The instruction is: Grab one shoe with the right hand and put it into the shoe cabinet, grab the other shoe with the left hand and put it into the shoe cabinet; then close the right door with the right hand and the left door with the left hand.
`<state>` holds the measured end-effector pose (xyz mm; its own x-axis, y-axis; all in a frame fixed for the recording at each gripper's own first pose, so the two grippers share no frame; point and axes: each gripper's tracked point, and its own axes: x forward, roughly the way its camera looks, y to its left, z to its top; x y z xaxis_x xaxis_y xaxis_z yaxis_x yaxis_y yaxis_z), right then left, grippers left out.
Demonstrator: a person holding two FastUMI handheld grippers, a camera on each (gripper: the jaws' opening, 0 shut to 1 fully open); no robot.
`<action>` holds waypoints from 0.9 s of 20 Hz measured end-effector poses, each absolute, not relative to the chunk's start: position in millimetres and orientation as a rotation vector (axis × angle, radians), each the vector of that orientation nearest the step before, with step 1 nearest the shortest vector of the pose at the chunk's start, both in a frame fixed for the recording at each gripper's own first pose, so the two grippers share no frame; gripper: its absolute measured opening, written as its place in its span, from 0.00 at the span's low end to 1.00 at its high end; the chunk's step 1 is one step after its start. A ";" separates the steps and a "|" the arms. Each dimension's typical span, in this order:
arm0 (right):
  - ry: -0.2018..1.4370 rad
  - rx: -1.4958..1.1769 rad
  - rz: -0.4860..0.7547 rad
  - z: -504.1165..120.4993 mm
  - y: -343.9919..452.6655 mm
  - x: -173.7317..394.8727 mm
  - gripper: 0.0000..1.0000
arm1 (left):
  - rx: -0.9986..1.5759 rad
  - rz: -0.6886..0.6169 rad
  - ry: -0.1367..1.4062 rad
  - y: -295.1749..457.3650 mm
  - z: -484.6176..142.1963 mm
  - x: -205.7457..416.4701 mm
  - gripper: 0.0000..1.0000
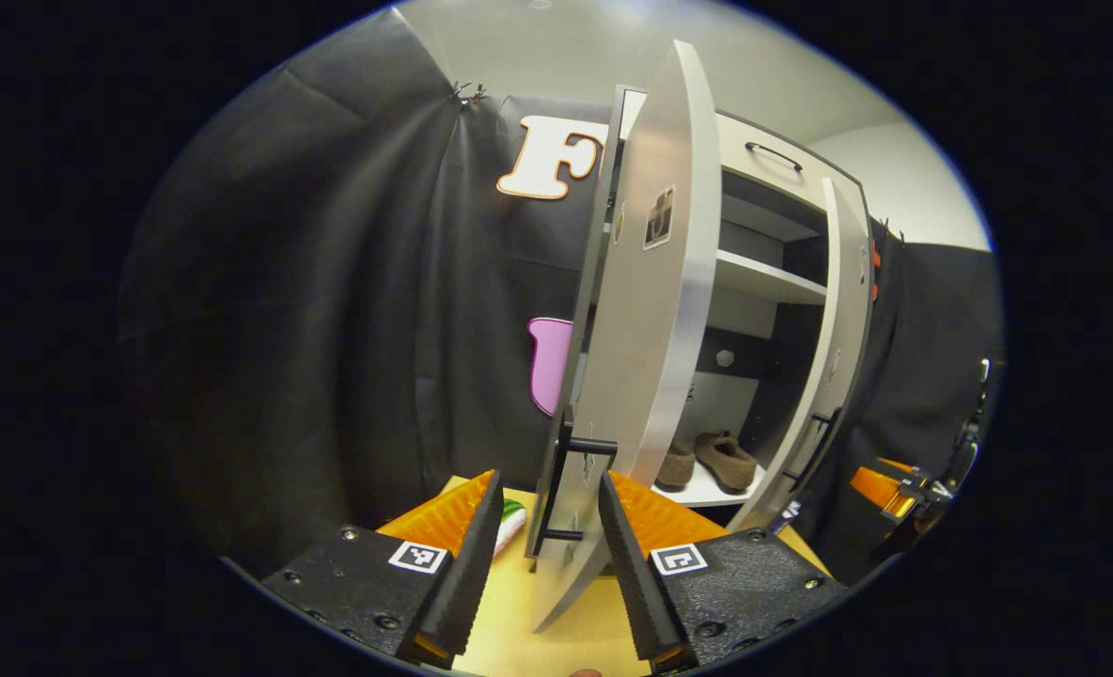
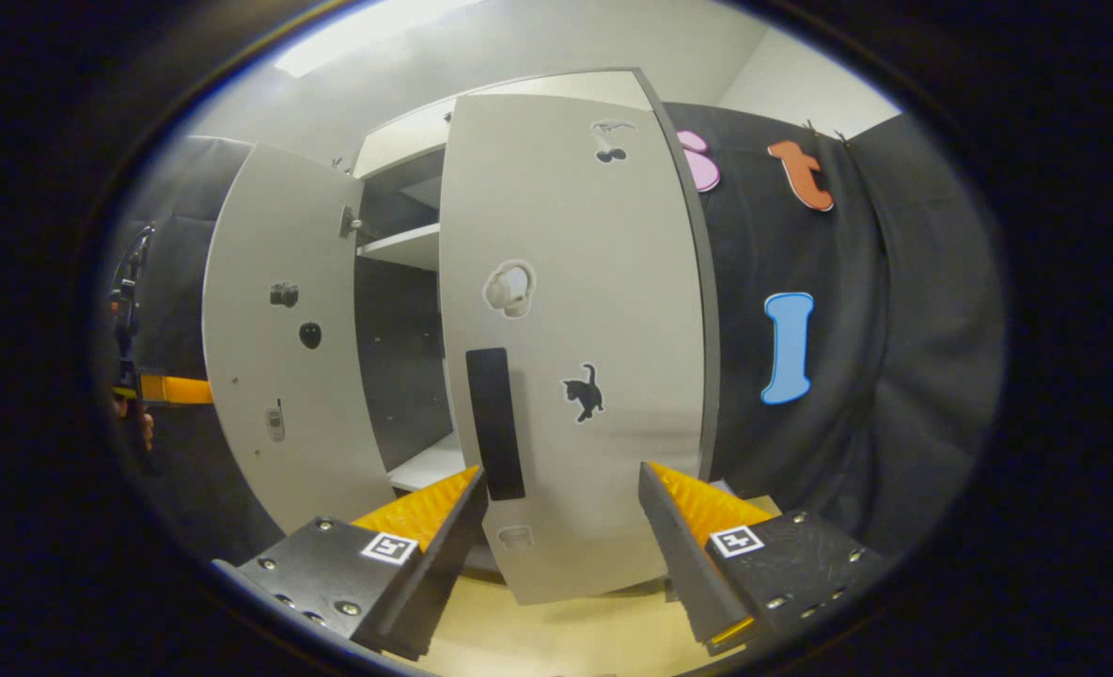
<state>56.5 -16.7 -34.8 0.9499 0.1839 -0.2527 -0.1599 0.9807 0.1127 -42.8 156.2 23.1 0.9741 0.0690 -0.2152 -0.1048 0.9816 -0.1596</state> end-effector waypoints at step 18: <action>0.286 0.075 0.106 -41.9 -48.1 34.4 0.97 | -0.243 -0.132 0.213 70.1 10.6 -0.5 0.65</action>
<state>34.4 -48.1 -41.9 0.9538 0.1146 -0.2778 -0.0933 0.9917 0.0887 -0.5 70.1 10.6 0.9688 -0.1554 -0.1929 0.1041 0.9621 -0.2521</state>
